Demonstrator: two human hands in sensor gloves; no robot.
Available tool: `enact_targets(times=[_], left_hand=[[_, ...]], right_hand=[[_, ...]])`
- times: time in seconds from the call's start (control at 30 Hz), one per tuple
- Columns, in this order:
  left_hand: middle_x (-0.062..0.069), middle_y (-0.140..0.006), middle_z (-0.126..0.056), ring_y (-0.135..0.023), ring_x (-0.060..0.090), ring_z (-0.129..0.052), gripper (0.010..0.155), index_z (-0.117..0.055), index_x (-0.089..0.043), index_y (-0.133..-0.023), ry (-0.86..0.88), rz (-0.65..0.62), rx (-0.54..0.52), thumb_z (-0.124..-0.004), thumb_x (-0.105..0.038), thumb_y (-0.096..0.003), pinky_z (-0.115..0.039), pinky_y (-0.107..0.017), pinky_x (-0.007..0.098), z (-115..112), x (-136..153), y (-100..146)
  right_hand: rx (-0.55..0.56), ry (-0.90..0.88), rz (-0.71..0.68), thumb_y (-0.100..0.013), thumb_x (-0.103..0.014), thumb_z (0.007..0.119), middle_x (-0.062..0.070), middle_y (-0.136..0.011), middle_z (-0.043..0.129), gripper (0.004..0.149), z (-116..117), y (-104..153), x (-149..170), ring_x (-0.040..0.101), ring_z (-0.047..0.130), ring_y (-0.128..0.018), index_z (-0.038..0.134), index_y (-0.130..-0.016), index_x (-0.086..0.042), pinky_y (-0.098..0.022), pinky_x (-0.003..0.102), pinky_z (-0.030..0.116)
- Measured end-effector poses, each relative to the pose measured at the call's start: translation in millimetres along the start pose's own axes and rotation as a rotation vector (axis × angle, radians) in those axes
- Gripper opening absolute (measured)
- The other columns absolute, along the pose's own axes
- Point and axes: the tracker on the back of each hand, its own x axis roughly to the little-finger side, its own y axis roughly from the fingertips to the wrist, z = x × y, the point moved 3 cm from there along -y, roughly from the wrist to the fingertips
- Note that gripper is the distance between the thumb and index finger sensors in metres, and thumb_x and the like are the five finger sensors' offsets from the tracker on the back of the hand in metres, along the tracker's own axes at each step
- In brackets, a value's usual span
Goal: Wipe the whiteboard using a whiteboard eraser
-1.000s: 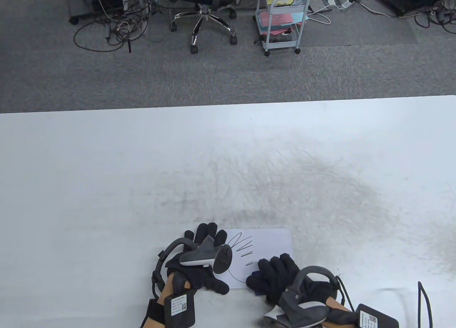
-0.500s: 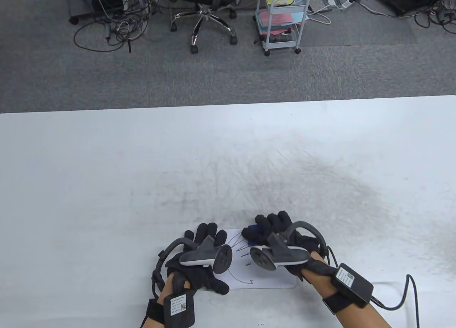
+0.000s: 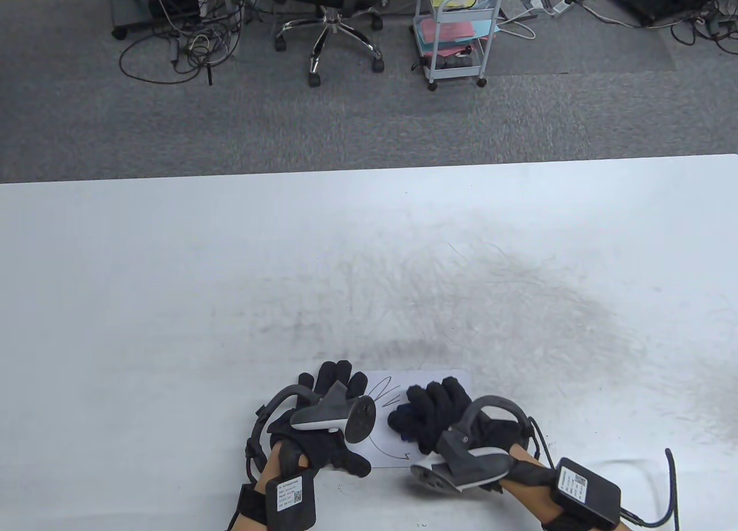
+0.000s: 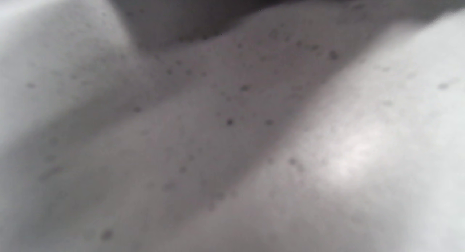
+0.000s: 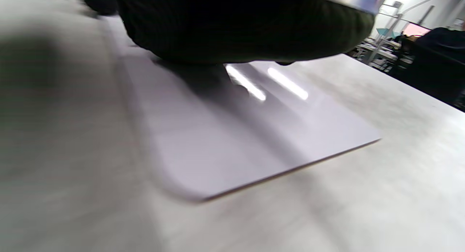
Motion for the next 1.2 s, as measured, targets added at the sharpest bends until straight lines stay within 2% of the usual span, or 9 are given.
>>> enact_targets(times=[0.13, 0.2, 0.27, 0.37, 0.6, 0.7, 0.87, 1.07, 1.2], left_hand=[[0.031, -0.107, 0.015, -0.099, 0.056, 0.003, 0.131, 0.013, -0.007, -0.105, 0.0, 0.0, 0.0, -0.058, -0.082, -0.0235, -0.021, -0.072, 0.071, 0, 0, 0], [0.031, -0.107, 0.015, -0.099, 0.056, 0.004, 0.131, 0.013, -0.007, -0.105, 0.001, -0.002, 0.0, -0.058, -0.082, -0.0235, -0.021, -0.072, 0.071, 0, 0, 0], [0.031, -0.107, 0.016, -0.099, 0.056, 0.004, 0.131, 0.013, -0.007, -0.105, 0.0, -0.002, 0.0, -0.058, -0.082, -0.0235, -0.021, -0.072, 0.071, 0, 0, 0], [0.031, -0.107, 0.015, -0.099, 0.056, 0.003, 0.131, 0.013, -0.007, -0.105, 0.001, -0.004, -0.001, -0.058, -0.082, -0.0237, -0.021, -0.072, 0.072, 0, 0, 0], [0.031, -0.107, 0.015, -0.099, 0.056, 0.004, 0.131, 0.013, -0.007, -0.105, 0.003, -0.007, -0.002, -0.058, -0.082, -0.0238, -0.021, -0.072, 0.072, 0, 0, 0], [0.031, -0.107, 0.016, -0.099, 0.056, 0.004, 0.131, 0.013, -0.007, -0.105, 0.004, -0.006, -0.003, -0.058, -0.082, -0.0239, -0.021, -0.072, 0.071, 0, 0, 0], [0.031, -0.107, 0.016, -0.099, 0.056, 0.004, 0.131, 0.013, -0.007, -0.105, 0.005, -0.006, -0.002, -0.058, -0.082, -0.0238, -0.021, -0.072, 0.071, 0, 0, 0], [0.031, -0.107, 0.016, -0.099, 0.055, 0.004, 0.131, 0.013, -0.007, -0.105, 0.005, -0.003, -0.001, -0.058, -0.082, -0.0235, -0.021, -0.072, 0.071, 0, 0, 0], [0.031, -0.107, 0.016, -0.099, 0.056, 0.004, 0.131, 0.013, -0.007, -0.105, 0.005, -0.003, -0.001, -0.058, -0.082, -0.0237, -0.021, -0.072, 0.071, 0, 0, 0]], right_hand=[[0.017, 0.055, -0.064, -0.061, -0.046, 0.064, 0.02, -0.122, 0.059, 0.059, -4, 24, -31, 0.044, 0.072, -0.102, 0.045, -0.114, -0.033, -0.076, 0.066, 0.061], [0.018, 0.07, -0.055, -0.06, -0.047, 0.063, 0.019, -0.122, 0.059, 0.058, -4, 23, -29, 0.043, 0.072, -0.102, 0.045, -0.114, -0.034, -0.076, 0.065, 0.062], [-0.019, -0.017, -0.035, -0.061, -0.045, 0.063, 0.02, -0.123, 0.056, 0.058, -3, 17, -21, 0.045, 0.069, -0.104, 0.044, -0.115, -0.033, -0.077, 0.067, 0.058], [-0.07, -0.071, 0.033, -0.062, -0.044, 0.063, 0.019, -0.125, 0.052, 0.058, -1, -1, 0, 0.045, 0.064, -0.108, 0.042, -0.115, -0.035, -0.08, 0.068, 0.053], [-0.092, -0.149, 0.217, -0.062, -0.044, 0.064, 0.017, -0.125, 0.053, 0.058, 11, -72, 81, 0.043, 0.065, -0.107, 0.041, -0.115, -0.036, -0.08, 0.068, 0.053], [-0.109, -0.183, 0.226, -0.061, -0.044, 0.064, 0.016, -0.125, 0.054, 0.058, 12, -81, 90, 0.043, 0.066, -0.107, 0.042, -0.114, -0.036, -0.079, 0.068, 0.053], [-0.036, -0.128, 0.173, -0.062, -0.043, 0.064, 0.021, -0.122, 0.057, 0.058, 9, -65, 71, 0.046, 0.07, -0.103, 0.045, -0.115, -0.032, -0.076, 0.068, 0.058], [-0.034, -0.065, -0.02, -0.064, -0.038, 0.06, 0.03, -0.122, 0.052, 0.06, 2, -4, -3, 0.052, 0.065, -0.103, 0.039, -0.118, -0.023, -0.076, 0.071, 0.056], [-0.004, 0.032, -0.102, -0.063, -0.04, 0.06, 0.028, -0.122, 0.055, 0.06, -3, 25, -36, 0.05, 0.069, -0.102, 0.041, -0.118, -0.025, -0.076, 0.069, 0.059]])
